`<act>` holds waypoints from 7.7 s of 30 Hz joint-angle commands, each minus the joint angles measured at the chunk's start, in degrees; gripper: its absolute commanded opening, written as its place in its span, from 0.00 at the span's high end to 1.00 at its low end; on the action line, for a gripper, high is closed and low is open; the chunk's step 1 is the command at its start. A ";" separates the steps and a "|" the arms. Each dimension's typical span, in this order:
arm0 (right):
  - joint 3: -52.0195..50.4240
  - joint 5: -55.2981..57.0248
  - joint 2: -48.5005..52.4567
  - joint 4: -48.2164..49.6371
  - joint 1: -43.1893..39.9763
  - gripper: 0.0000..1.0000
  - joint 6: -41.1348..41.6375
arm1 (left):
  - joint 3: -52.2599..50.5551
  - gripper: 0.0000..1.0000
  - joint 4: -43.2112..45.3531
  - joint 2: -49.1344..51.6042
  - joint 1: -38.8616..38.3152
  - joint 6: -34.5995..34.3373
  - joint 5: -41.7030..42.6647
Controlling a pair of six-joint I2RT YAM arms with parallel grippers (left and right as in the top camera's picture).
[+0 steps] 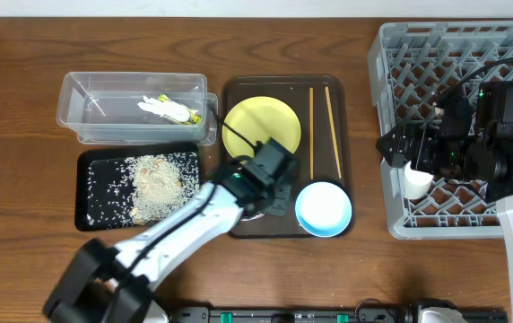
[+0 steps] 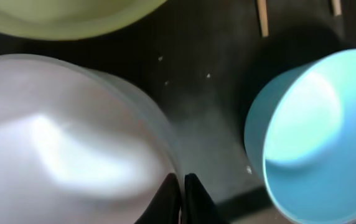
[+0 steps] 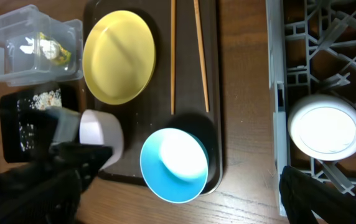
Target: Sort waste into correct bins and load items into the dishwasher rack
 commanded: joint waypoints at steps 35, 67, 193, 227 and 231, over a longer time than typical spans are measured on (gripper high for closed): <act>0.20 1.68 -0.02 0.20 0.87 0.01 -0.83 | 27.08 0.19 -20.96 -24.37 11.32 15.13 -6.71; 0.20 1.68 -0.02 0.17 0.87 0.01 -0.83 | -20.15 0.12 21.07 -57.90 27.63 25.88 -2.86; -7.72 95.45 5.77 18.64 9.03 0.99 13.31 | -55.87 0.12 27.54 -89.77 36.89 25.66 -0.22; -7.06 97.79 25.90 33.20 12.68 0.99 0.00 | -55.87 0.12 27.54 -89.77 36.89 25.66 -0.22; -7.06 97.74 25.90 34.84 13.84 0.99 -1.25 | -55.87 0.12 27.54 -89.77 36.89 25.66 -0.22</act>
